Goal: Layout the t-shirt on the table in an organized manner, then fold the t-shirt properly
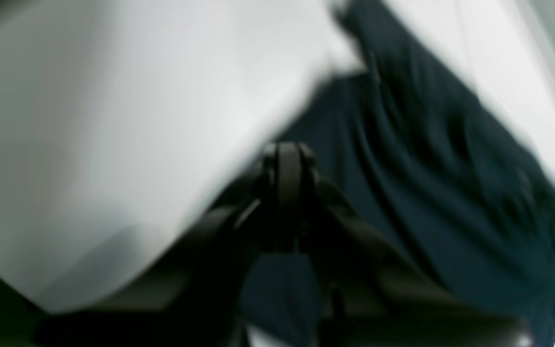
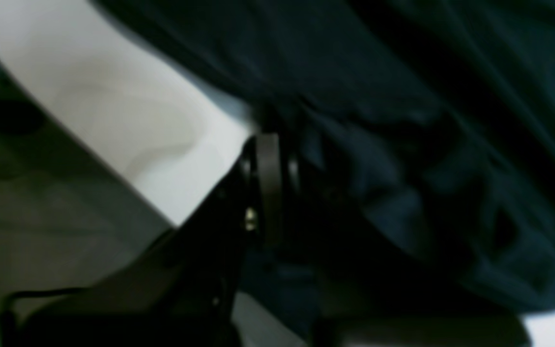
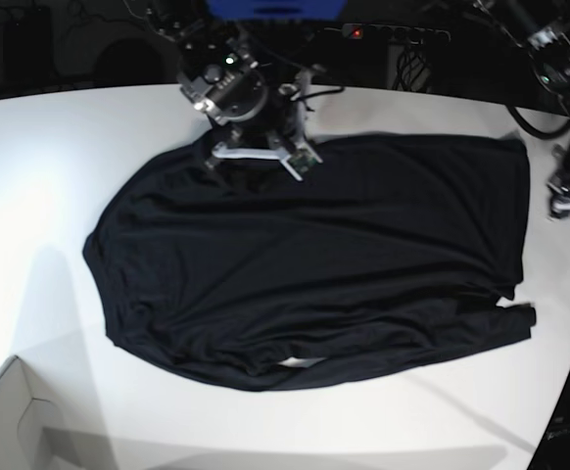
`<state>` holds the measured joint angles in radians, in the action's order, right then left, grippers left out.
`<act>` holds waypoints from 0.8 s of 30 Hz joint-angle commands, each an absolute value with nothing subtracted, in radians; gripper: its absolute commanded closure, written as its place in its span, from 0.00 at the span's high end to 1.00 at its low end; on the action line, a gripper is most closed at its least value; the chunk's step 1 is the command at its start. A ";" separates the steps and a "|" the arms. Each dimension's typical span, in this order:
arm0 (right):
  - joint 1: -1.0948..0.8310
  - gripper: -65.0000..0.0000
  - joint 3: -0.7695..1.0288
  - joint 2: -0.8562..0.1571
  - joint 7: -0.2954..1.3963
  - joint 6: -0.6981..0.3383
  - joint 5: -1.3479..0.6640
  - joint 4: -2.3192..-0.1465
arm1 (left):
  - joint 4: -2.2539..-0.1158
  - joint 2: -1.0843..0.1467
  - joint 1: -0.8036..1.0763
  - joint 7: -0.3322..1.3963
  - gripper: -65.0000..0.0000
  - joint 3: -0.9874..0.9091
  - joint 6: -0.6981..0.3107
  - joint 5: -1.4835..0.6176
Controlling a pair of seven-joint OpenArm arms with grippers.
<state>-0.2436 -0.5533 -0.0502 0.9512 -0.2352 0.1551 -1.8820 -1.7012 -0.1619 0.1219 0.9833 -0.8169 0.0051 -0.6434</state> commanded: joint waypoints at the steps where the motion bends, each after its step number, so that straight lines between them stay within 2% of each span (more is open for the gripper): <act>1: -0.232 0.00 -0.527 -0.064 0.937 -0.237 0.154 -1.917 | -1.756 -0.162 0.136 0.986 0.01 -0.777 -0.007 -0.685; 5: -0.232 0.00 -0.412 -0.124 0.937 -0.240 0.154 -1.972 | -1.883 -0.117 0.249 1.001 0.01 -0.556 -0.007 -0.704; 10: -0.229 0.00 -0.252 -0.171 0.928 -0.243 0.154 -1.982 | -1.966 -0.124 0.317 1.003 0.01 -0.288 -0.007 -0.700; 14: -0.222 0.00 -0.131 -0.193 0.926 -0.248 0.151 -1.979 | -1.971 -0.231 0.312 1.003 0.01 -0.045 -0.007 -0.700; 18: -0.199 0.00 -0.005 -0.186 0.928 -0.317 0.151 -1.974 | -1.977 -0.334 0.280 1.006 0.01 0.166 -0.007 -0.710; 24: -0.186 0.00 0.074 -0.186 0.928 -0.328 0.151 -1.974 | -1.975 -0.364 0.191 1.009 0.01 0.452 -0.007 -0.702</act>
